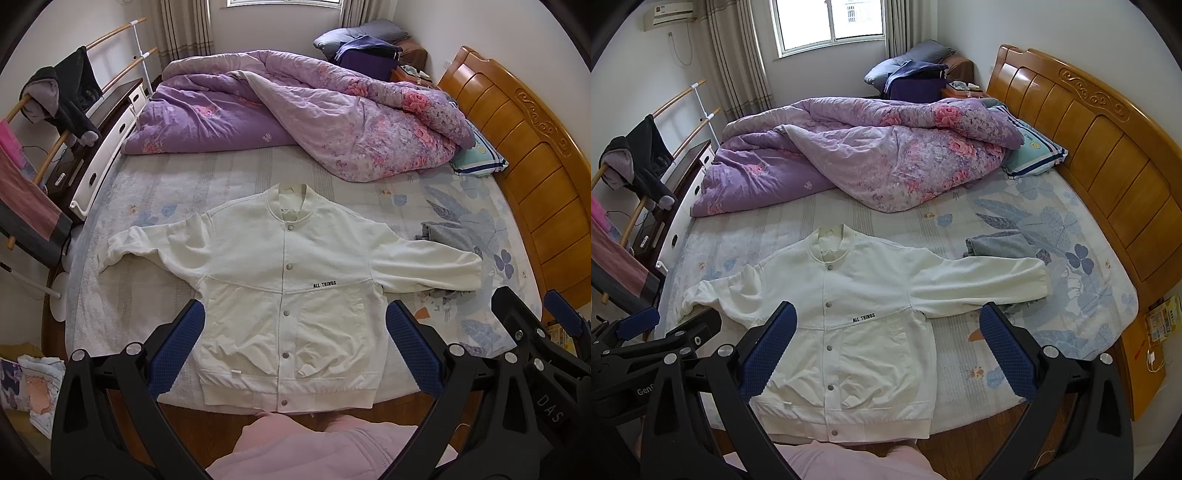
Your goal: Fold large clothes
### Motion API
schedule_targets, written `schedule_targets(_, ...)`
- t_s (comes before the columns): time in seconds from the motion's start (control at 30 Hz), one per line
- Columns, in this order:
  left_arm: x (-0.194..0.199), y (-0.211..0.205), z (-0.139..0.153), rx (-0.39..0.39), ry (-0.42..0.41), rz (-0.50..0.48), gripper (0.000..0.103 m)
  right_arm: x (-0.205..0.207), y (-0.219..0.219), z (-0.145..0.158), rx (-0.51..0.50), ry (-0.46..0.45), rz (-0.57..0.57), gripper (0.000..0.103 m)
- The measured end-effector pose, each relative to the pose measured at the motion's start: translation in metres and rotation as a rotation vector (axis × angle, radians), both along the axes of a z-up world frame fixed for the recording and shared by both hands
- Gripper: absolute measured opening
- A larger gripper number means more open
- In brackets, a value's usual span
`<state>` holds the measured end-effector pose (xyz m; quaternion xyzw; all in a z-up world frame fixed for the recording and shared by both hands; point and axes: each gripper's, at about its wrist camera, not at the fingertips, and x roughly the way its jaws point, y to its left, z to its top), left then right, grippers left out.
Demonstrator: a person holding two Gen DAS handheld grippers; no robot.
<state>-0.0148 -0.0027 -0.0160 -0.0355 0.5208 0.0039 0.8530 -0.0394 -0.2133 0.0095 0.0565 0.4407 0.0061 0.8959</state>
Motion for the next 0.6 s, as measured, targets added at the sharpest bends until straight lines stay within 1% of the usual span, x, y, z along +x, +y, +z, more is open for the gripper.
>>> schedule_targets(0.43,-0.004,0.002,-0.001,0.000,0.012,0.003,0.098,-0.007,0.002,-0.004,0.000,0.016,0.006,0.096)
schedule_targets(0.6,-0.013,0.003,-0.008,-0.003,0.027,0.010,0.098,-0.010,0.000,-0.007,0.004,0.033,0.014,0.096)
